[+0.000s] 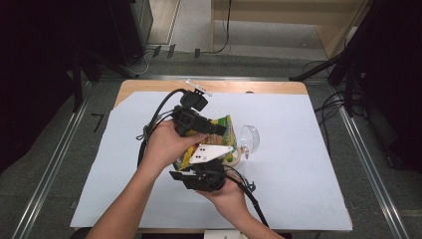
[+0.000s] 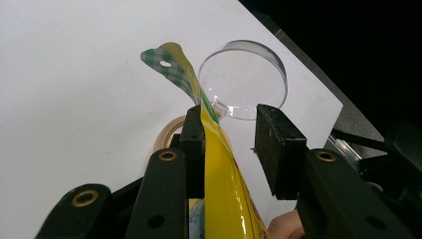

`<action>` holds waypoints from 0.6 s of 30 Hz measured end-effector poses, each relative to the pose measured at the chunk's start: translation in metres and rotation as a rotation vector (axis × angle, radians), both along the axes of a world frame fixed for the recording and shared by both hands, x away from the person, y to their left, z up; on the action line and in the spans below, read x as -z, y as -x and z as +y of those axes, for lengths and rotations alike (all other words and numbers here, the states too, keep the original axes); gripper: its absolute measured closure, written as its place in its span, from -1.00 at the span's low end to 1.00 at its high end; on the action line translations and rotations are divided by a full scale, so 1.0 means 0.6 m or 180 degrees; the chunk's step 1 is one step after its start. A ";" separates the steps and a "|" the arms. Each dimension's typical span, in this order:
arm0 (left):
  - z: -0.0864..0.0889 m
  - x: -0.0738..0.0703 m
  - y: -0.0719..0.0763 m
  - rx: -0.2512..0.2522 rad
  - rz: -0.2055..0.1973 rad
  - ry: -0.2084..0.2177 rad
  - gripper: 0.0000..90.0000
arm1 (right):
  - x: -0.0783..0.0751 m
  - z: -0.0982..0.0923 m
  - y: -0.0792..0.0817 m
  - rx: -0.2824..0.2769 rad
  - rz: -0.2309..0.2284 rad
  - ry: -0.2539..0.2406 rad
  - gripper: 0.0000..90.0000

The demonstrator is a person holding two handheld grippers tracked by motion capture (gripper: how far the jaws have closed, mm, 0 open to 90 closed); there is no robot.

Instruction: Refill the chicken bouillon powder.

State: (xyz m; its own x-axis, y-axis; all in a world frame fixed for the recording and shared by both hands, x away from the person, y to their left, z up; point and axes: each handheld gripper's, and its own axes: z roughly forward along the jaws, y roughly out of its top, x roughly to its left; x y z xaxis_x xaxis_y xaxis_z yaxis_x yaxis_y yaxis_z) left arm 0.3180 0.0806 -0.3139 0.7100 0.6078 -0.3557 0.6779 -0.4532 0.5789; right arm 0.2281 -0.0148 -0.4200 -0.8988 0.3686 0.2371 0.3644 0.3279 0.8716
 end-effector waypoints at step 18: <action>-0.001 0.000 0.000 0.0011 -0.0004 -0.0014 0.50 | 0.001 0.000 0.000 0.0005 0.0007 0.0002 0.59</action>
